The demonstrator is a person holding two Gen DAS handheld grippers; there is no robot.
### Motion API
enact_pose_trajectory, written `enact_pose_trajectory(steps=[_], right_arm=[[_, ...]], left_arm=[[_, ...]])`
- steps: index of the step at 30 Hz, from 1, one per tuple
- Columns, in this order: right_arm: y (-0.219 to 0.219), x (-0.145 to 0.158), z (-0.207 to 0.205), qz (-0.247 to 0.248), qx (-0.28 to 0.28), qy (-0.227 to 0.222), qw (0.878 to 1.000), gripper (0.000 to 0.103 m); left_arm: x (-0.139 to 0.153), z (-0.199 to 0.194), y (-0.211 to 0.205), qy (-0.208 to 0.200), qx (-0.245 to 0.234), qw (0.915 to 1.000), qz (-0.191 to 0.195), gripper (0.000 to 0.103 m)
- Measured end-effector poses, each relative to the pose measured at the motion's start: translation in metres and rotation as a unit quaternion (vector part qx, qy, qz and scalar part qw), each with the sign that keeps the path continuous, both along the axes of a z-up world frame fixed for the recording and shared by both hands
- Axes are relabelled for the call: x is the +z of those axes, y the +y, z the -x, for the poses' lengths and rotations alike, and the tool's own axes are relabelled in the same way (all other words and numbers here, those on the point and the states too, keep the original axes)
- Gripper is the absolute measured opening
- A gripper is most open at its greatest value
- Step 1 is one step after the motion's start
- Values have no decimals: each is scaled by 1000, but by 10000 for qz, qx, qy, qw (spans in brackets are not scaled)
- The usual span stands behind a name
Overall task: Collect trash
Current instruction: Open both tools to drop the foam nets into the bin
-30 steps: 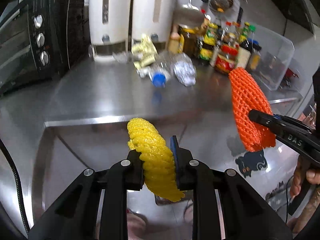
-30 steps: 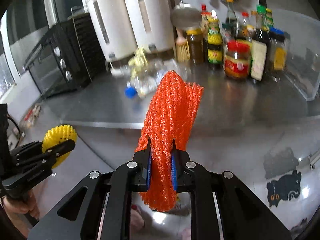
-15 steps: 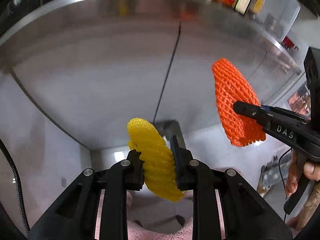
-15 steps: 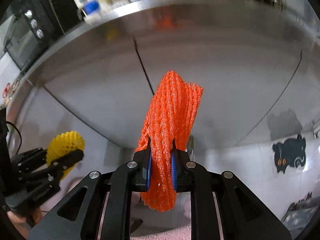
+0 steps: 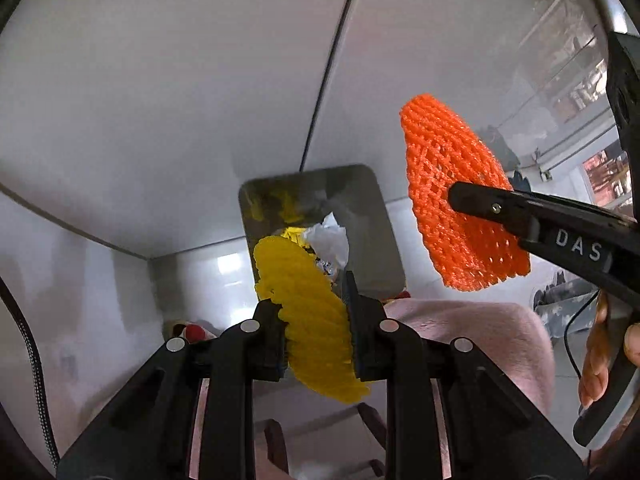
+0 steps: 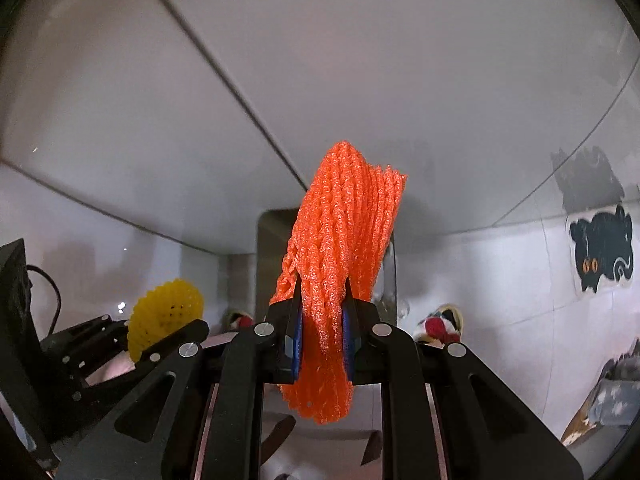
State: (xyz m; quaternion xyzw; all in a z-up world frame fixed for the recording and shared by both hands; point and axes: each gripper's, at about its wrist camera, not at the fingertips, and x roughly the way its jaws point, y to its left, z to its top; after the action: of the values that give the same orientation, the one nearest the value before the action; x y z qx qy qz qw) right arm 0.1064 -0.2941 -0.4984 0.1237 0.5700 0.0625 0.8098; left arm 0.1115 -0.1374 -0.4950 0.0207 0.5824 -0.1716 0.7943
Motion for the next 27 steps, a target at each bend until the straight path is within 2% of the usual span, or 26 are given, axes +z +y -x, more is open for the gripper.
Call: enact_pose_trajectory(steps=[6,8,10,12,14,16,20,27], right_arm=[[2,-36,-23,-68,-25,381,9992,17],[3,-41,-30,-66,-18,435,9990,19],[0,-45,-35,-92,-34,461,9989,19],[1,-43,-39,-118,-52,466,9988,20],[3,-41,-41,-125,-73,452,9989,27],[3,-37,-43,-130,-100,393,9991,45],[2,-23,-38,-81,-153,253,9995,50],[2,11,-27,-24,-245,-53,9997,65]], left_arm=[[-44,-22,-8,335,-46,9994,4,22],[-48,-22,-8,373,-44,9993,5,25],[-52,-28,-9,401,-17,9992,32,32],[-52,-31,-7,389,26,9992,66,33],[-49,-31,-7,363,53,9993,63,39],[-45,-32,-5,318,66,9995,50,44],[-30,-28,-1,163,90,9998,48,58],[13,-13,2,-258,70,9996,-7,82]])
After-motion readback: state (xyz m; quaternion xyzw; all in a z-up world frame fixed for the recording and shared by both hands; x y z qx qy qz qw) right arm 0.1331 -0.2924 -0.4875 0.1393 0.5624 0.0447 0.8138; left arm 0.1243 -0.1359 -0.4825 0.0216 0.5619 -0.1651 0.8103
